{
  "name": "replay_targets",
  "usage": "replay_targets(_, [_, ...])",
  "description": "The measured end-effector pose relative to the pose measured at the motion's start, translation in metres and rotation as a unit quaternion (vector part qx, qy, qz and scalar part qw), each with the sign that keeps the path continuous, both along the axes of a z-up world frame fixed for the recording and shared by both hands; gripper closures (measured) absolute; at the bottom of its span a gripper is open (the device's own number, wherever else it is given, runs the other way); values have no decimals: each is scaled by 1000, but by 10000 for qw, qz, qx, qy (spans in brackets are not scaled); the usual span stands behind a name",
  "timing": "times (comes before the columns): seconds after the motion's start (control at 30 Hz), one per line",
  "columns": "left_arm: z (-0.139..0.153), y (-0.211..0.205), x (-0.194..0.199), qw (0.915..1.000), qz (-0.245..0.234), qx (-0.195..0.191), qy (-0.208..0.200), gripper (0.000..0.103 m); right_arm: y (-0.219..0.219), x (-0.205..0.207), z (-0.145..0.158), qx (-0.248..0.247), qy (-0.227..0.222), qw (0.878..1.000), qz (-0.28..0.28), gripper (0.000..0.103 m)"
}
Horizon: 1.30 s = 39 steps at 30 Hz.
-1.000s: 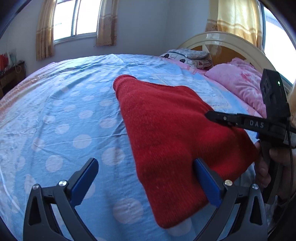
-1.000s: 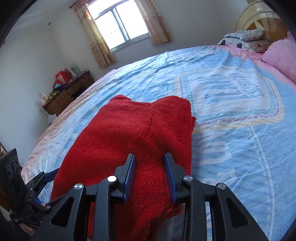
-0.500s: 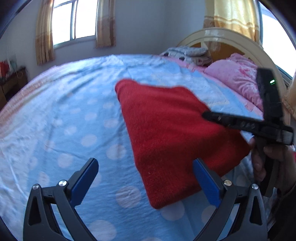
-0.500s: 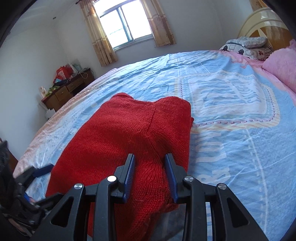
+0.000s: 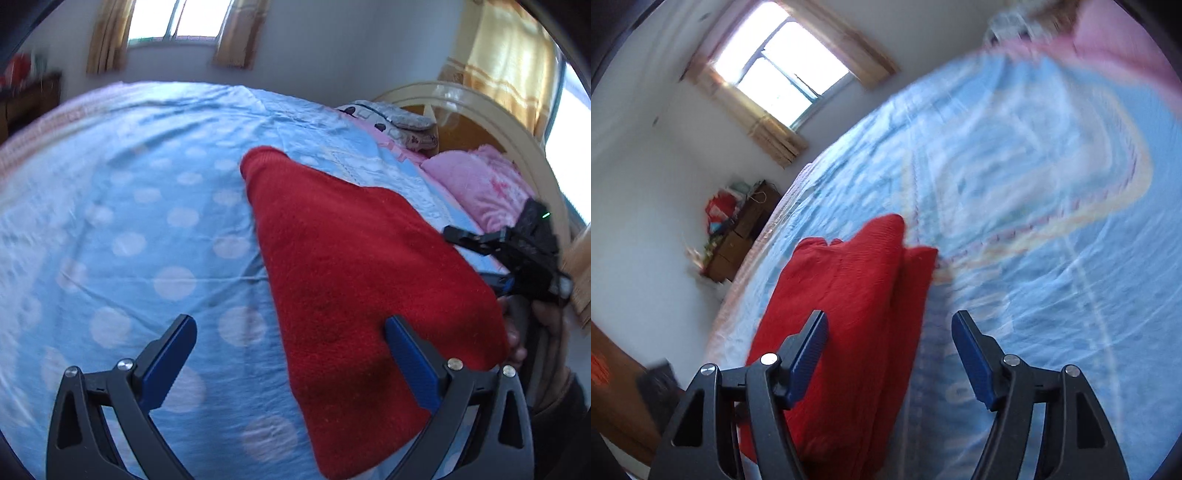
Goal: Fold small clothes
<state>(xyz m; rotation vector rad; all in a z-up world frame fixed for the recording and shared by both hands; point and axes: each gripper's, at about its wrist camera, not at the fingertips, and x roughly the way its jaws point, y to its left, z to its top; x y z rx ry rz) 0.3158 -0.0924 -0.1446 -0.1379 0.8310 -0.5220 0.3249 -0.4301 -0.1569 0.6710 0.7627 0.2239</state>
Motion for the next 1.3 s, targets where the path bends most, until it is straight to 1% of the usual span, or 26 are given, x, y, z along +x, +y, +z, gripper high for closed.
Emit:
replay_targets(0.07, [-5, 2, 1, 9998, -1, -152, 113, 0, -3, 9, -9, 259, 94, 9996, 30, 33])
replay_targets(0.1, [-6, 2, 1, 9997, -22, -186, 152, 0, -3, 13, -10, 298, 81, 9995, 22, 33])
replay_targets(0.3, [-8, -5, 3, 9991, -199, -268, 269, 0, 6, 35, -11, 273, 100, 9994, 175, 33])
replay_targets(0.47, [-9, -14, 8, 9984, -306, -303, 360, 0, 18, 54, -15, 227, 270, 9989, 313, 33])
replay_targets(0.5, [-9, -14, 8, 9984, -311, -313, 363, 3, 21, 57, -16, 181, 278, 9989, 339, 33])
replay_targets(0.53, [-9, -15, 7, 9981, -360, -350, 355, 9, 24, 59, -16, 127, 293, 9988, 359, 36])
replay_targets(0.57, [-8, -17, 5, 9968, -546, -455, 354, 29, 27, 59, -16, 58, 315, 9988, 377, 52])
replay_targets(0.6, [-8, -20, 4, 9957, -668, -523, 384, 41, 31, 61, -16, 46, 364, 9983, 454, 65])
replay_targets(0.63, [-6, -21, 2, 9959, -657, -502, 359, 41, 33, 62, -18, 161, 405, 9975, 554, 69])
replay_targets(0.67, [-4, -23, -1, 9966, -631, -434, 296, 44, 34, 62, -18, 187, 390, 9975, 559, 71])
replay_targets(0.8, [7, -25, -6, 9975, -624, -259, 201, 61, 42, 54, -8, -46, 163, 9988, 460, 74])
replay_targets(0.9, [17, -25, -15, 9977, -664, -95, 80, 65, 48, 43, 5, -130, -74, 9992, 381, 75])
replay_targets(0.97, [23, -22, -22, 9978, -660, -19, 2, 66, 51, 34, 14, -80, -227, 9990, 366, 75])
replay_targets(1.13, [39, -4, -39, 9978, -624, -52, -218, 66, 69, 11, 40, -59, -572, 9974, 432, 76])
replay_targets(1.3, [54, 27, -60, 9978, -531, -94, -394, 66, 87, -8, 53, 50, -780, 9952, 592, 76])
